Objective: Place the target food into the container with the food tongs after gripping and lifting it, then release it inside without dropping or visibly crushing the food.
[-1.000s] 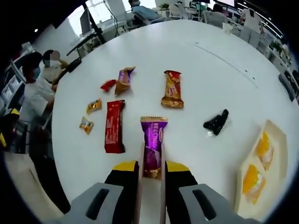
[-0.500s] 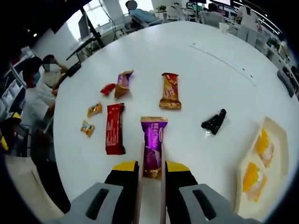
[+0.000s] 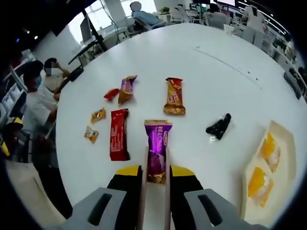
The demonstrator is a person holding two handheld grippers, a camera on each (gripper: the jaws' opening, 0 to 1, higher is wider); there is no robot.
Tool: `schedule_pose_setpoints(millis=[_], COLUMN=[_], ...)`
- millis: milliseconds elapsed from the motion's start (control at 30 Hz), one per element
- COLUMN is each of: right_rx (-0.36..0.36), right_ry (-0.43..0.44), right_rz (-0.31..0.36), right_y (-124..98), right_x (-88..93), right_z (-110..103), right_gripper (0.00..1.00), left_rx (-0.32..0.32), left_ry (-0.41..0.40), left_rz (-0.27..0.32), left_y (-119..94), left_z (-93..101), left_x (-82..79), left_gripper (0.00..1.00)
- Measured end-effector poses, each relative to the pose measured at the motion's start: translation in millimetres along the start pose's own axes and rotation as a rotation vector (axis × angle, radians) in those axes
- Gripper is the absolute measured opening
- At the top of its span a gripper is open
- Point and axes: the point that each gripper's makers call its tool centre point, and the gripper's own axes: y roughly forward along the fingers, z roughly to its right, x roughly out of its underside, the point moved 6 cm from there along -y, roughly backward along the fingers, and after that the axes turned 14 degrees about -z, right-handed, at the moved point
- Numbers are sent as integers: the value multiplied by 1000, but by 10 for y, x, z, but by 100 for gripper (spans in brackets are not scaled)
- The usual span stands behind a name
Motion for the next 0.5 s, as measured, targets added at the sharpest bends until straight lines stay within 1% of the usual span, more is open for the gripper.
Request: schedule_pose_setpoints(millis=[500], right_rx=[1], right_ry=[7], right_rz=[34], right_y=[-144], right_x=[-33], right_z=[-67], right_gripper=[21], left_rx=[14], left_ry=[19], left_rz=[2], left_y=[5], left_z=[16], left_x=[-24], left_gripper=[49])
